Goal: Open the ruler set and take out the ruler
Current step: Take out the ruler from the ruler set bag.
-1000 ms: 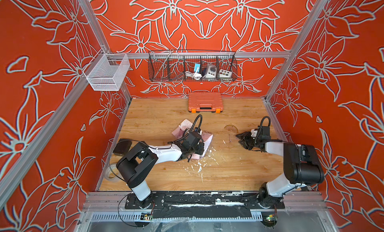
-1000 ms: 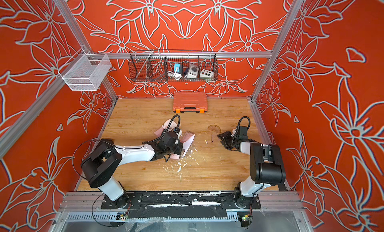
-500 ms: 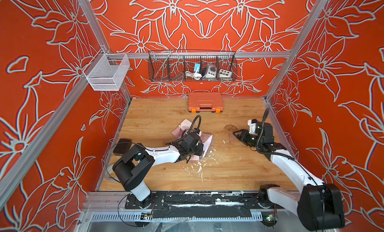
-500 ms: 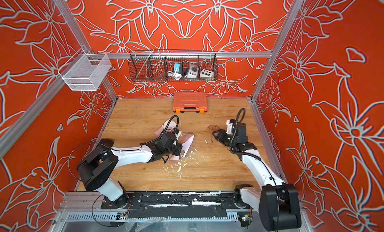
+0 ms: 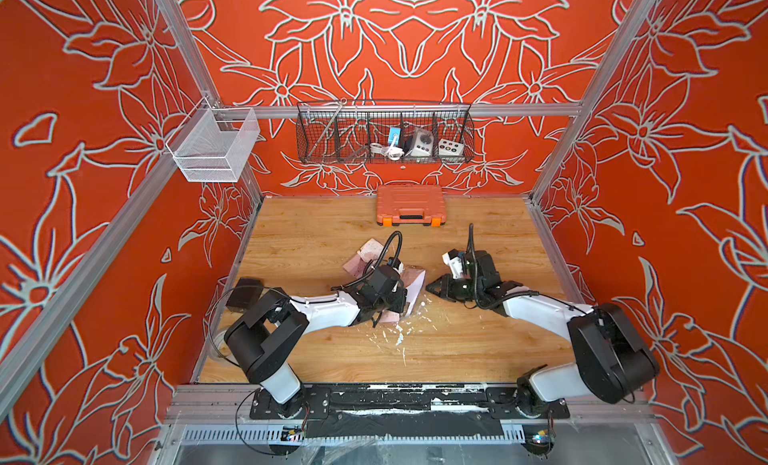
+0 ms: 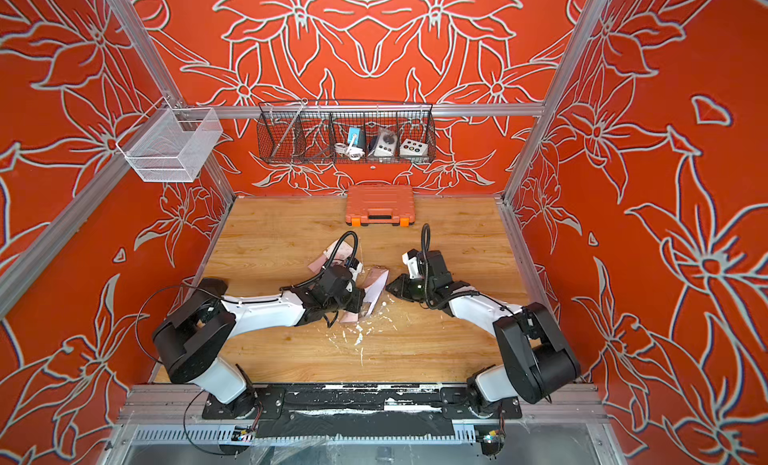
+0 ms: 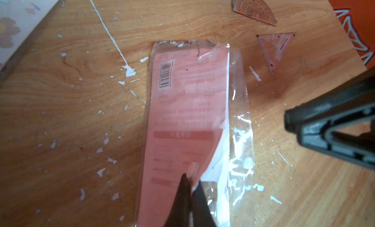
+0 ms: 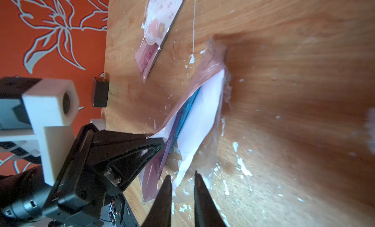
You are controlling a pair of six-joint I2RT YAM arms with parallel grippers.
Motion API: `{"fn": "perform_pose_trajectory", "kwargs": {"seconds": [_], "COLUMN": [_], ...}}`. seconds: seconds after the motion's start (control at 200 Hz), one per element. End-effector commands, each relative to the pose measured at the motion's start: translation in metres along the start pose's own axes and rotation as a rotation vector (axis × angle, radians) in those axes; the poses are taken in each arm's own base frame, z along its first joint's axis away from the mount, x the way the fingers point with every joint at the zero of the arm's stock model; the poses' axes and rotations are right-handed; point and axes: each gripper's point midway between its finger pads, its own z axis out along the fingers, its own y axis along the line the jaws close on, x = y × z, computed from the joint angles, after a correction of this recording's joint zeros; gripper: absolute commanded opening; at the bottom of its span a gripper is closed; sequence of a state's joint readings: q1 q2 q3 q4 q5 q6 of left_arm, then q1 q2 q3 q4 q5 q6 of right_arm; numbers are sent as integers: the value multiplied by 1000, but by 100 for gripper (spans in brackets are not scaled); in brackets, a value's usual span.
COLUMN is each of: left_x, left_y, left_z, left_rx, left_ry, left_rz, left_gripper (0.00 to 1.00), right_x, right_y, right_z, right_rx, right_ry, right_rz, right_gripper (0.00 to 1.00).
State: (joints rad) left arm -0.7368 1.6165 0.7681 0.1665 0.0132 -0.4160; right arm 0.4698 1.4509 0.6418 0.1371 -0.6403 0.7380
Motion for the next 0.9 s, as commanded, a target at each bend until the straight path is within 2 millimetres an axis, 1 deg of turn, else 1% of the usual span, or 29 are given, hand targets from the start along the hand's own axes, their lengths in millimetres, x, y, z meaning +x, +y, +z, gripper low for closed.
{"fn": "perform_pose_trajectory", "kwargs": {"seconds": [0.0, 0.16, 0.3, 0.52, 0.605, 0.731, 0.816, 0.896], "left_x": [-2, -4, -6, -7, -7, -7, -8, -10], "left_y": [-4, -15, -23, -29, -31, -37, -42, -48], "left_z": [-4, -7, -12, -16, -17, -19, -21, -28], "left_rx": [20, 72, 113, 169, 199, 242, 256, 280], "left_ry": [-12, -39, -76, -127, -154, -193, -209, -252], "left_rz": [11, 29, 45, 63, 59, 64, 89, 106], "left_gripper": [0, 0, 0, 0, 0, 0, 0, 0], "right_x": [-12, -5, 0, 8, 15, 20, 19, 15], "right_y": [25, 24, 20, 10, 2, -4, -5, -4], "right_z": [10, 33, 48, 57, 62, 68, 71, 73], "right_rx": [-71, -107, -117, -109, -91, -99, -106, -119], "right_ry": [-17, 34, 52, 80, 112, 117, 113, 97], "right_rz": [-52, -37, -20, 6, 28, 76, 93, 103], "right_gripper": [21, 21, 20, 20, 22, 24, 24, 24]}}
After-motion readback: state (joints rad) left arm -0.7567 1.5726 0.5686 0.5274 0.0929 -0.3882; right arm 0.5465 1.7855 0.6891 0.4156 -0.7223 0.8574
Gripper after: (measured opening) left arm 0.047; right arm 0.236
